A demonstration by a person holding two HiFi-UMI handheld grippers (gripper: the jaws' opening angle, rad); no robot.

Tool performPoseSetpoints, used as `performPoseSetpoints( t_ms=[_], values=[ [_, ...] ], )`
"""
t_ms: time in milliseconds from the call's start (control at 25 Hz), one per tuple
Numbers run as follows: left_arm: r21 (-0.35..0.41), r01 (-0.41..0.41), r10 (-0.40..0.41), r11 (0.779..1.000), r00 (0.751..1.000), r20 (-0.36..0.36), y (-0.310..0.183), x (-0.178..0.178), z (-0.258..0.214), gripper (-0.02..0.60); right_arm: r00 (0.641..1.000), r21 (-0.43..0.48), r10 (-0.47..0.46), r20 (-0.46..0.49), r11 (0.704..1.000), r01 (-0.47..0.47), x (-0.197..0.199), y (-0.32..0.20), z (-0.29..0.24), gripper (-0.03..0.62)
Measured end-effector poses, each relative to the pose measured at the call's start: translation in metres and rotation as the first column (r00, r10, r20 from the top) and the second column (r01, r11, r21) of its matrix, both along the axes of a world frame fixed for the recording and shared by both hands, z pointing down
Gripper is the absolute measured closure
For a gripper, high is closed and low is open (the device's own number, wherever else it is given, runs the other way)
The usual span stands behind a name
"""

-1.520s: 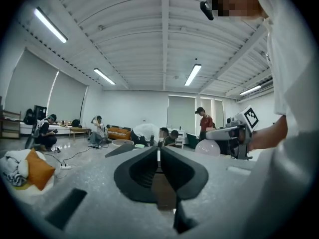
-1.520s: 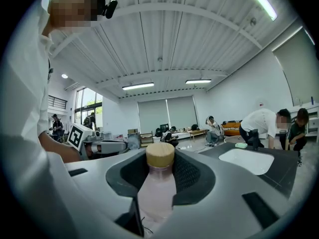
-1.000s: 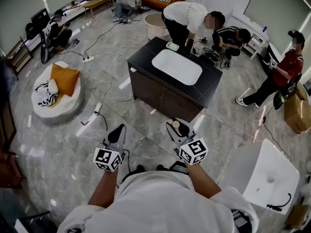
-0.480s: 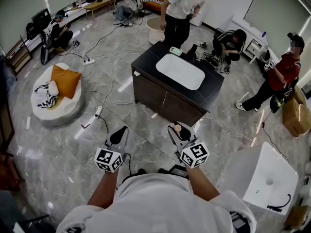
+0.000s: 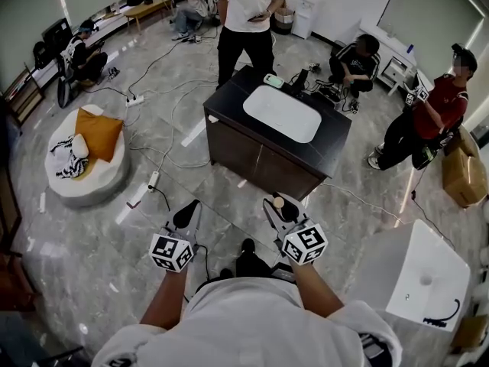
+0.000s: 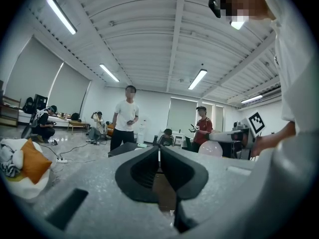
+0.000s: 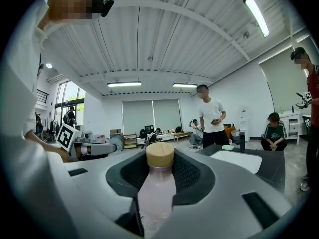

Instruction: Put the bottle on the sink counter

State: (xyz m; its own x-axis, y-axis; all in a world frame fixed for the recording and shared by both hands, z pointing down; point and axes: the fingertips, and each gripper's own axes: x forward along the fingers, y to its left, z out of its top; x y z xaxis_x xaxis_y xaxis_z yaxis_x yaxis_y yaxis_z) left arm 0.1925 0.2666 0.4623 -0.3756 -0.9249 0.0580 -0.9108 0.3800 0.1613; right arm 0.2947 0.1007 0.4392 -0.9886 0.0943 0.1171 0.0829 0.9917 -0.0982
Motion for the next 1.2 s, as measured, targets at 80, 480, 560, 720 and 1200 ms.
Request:
performPoseSetpoints(
  t_ms=[80,480,560,720,1200],
  values=[
    [-0.003,0.004,-0.004,1.000,1.000,-0.001,-0.006,-0.009,0.003,0.565,1.000,-0.002,-0.004,0.006,1.000,0.004,-0.009,-0.006,0.002,0.467],
    [-0.022,-0.002,0.001,1.000,1.000,-0.006,-0.062,-0.056,0.008,0.565,0.998,-0.016,-0.046,0.032,0.999,0.047,-0.065,-0.054,0.006,0.467],
    [-0.024,-0.012,0.012,1.000,1.000,-0.008,-0.081,-0.067,0.007,0.565,0.998,-0.023,-0.052,0.034,0.998,0.053,-0.076,-0.069,0.005,0.467],
    [-0.025,-0.034,0.034,0.999,0.999,-0.004,-0.118,-0.087,0.002,0.565,0.998,-0.025,-0.059,0.034,0.998,0.060,-0.096,-0.099,0.002,0.467],
    [-0.038,-0.025,0.025,0.999,1.000,0.004,-0.186,-0.130,-0.006,0.565,0.994,-0.045,-0.094,0.058,0.994,0.097,-0.142,-0.167,-0.003,0.467]
  ],
)
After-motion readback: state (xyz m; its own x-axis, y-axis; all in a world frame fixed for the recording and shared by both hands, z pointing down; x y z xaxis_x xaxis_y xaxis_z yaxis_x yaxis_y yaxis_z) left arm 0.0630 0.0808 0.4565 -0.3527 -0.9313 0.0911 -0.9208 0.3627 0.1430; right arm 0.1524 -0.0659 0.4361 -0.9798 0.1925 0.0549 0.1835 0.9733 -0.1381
